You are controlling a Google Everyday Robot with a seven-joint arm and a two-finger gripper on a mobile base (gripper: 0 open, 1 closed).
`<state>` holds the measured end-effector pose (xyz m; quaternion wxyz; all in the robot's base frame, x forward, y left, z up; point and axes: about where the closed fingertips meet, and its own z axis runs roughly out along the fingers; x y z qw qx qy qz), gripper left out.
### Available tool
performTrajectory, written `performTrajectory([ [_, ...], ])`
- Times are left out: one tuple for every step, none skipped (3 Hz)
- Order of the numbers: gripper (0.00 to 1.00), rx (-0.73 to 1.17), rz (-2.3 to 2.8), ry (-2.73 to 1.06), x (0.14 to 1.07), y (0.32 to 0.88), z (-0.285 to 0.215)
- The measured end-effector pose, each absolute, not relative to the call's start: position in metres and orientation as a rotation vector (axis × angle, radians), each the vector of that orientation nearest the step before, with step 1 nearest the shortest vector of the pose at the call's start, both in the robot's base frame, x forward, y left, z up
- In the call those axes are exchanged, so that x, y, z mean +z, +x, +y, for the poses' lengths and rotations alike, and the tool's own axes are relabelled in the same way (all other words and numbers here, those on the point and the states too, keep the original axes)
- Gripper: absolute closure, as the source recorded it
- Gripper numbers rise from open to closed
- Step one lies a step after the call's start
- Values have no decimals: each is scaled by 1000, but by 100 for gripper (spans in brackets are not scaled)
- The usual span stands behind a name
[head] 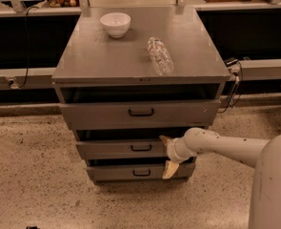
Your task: Open middle drawer
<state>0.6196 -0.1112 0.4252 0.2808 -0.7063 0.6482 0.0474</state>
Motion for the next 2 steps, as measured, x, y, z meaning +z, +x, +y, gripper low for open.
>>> performTrajectory([
  [0,142,1755,-1872,417,629,-114],
  [0,148,1764,-1839,416,636,-117],
])
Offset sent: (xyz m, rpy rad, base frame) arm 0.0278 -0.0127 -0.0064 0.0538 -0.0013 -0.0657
